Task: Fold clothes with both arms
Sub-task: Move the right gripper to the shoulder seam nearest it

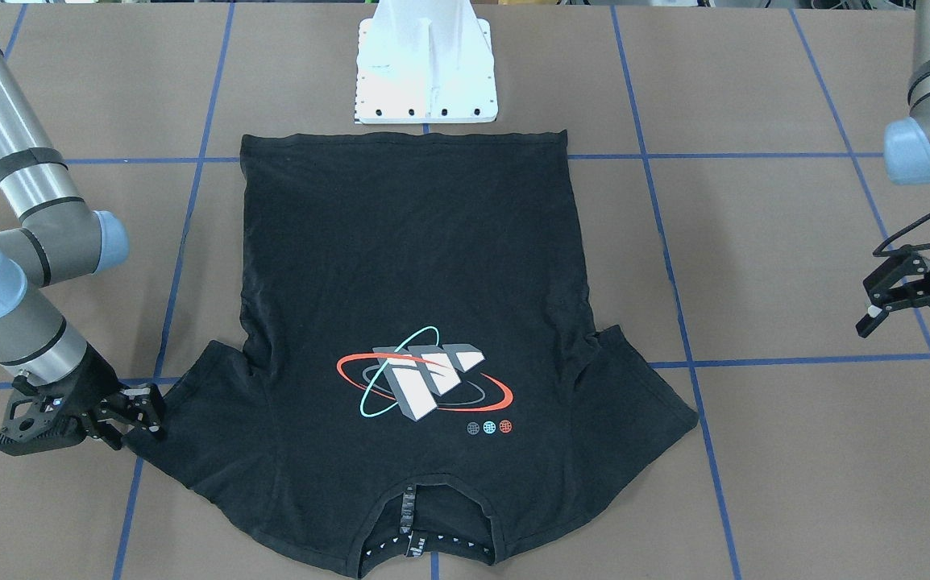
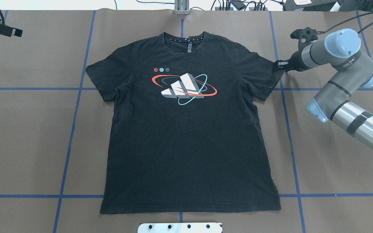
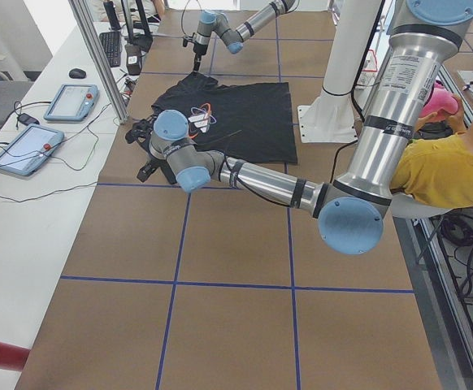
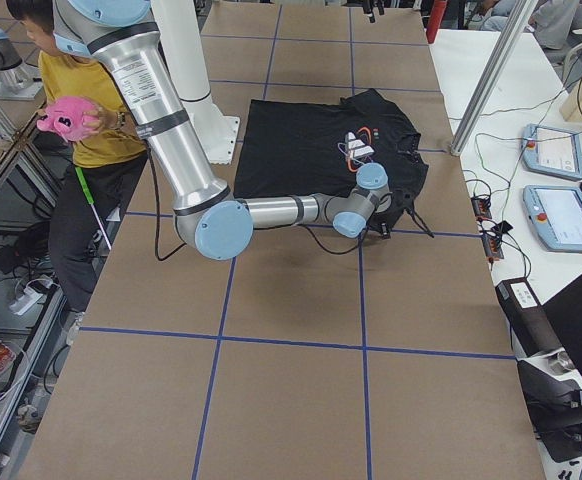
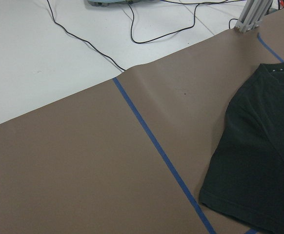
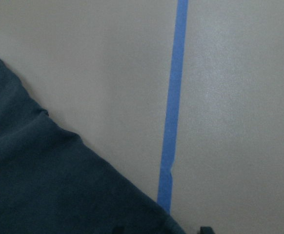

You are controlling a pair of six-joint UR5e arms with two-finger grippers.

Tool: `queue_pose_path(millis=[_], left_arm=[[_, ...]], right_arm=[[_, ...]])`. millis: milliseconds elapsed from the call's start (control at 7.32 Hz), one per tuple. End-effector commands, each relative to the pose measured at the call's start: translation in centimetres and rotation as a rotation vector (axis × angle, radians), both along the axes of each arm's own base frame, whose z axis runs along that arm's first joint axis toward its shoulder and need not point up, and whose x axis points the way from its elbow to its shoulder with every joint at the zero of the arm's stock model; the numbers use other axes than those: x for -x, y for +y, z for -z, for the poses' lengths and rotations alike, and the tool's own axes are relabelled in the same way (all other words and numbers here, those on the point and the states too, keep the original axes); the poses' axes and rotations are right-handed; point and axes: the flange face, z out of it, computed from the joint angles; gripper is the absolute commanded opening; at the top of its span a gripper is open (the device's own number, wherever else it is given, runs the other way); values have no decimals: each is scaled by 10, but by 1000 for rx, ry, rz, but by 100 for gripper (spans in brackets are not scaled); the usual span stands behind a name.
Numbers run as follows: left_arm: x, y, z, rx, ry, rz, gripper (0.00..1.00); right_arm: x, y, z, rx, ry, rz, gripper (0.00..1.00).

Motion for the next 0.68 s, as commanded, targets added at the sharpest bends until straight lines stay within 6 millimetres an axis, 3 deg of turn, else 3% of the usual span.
queue_pose_path(millis=[0, 137, 273, 546], left_arm=[[0, 1, -1, 0, -1, 0, 100], [0, 1, -2, 2, -1, 0, 100], [0, 1, -2, 4, 0, 1, 100], [0, 0, -2, 3, -1, 0, 100]], right_arm=[[0, 0, 0, -7, 4, 2, 39], [1, 1, 0, -7, 4, 5, 12], [1, 0, 3, -10, 0, 5, 0], [-1, 0, 11, -22, -9, 5, 0]])
